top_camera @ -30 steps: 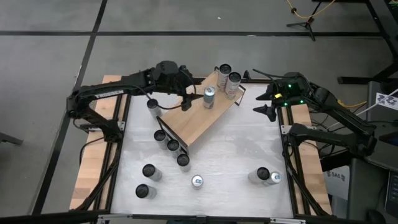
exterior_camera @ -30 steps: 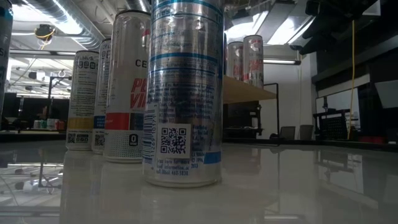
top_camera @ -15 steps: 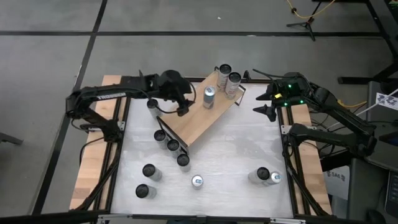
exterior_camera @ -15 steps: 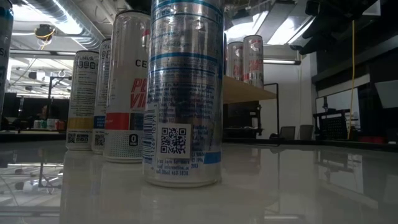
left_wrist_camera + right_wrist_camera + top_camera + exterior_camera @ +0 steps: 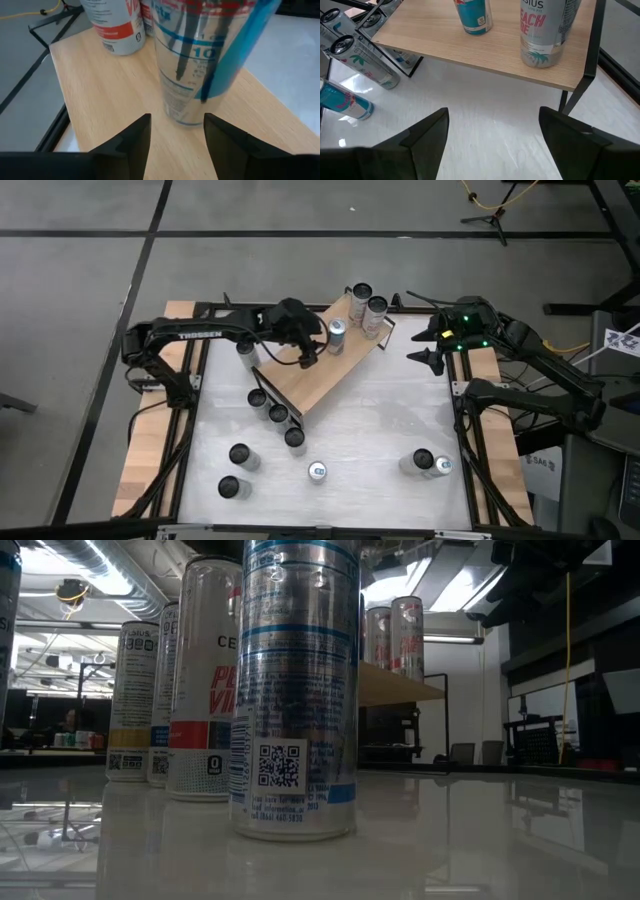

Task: Place canned beverage on shelf
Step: Put the blue soda can on the shelf

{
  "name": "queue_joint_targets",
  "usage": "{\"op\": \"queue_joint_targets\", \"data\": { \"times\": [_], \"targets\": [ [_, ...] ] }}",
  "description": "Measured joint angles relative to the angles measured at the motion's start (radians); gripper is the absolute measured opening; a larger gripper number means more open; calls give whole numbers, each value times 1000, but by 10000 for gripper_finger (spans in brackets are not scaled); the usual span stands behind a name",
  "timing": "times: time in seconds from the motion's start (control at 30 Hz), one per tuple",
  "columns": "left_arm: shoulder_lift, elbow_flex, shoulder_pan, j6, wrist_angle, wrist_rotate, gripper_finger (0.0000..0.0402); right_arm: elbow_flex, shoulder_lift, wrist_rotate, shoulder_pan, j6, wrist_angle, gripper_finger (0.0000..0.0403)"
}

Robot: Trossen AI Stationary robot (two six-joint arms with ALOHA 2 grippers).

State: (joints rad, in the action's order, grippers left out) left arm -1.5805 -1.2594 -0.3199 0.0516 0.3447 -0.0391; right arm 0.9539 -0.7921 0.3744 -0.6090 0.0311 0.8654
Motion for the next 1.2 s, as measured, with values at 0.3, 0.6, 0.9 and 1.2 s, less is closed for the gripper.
{"op": "queue_joint_targets", "data": {
  "times": [0.3, 0.6, 0.9, 1.2],
  "targets": [
    [-13, 0, 0, 10, -90, 4, 165, 0, 0, 0, 0, 0, 0, 305],
    [-13, 0, 1, 9, -168, 4, 165, 0, 0, 0, 0, 0, 0, 305],
    [-32, 0, 2, 9, -263, 7, 165, 0, 0, 0, 0, 0, 0, 305],
    [-83, 0, -1, 11, -301, -14, 165, 0, 0, 0, 0, 0, 0, 305]
  ]
}}
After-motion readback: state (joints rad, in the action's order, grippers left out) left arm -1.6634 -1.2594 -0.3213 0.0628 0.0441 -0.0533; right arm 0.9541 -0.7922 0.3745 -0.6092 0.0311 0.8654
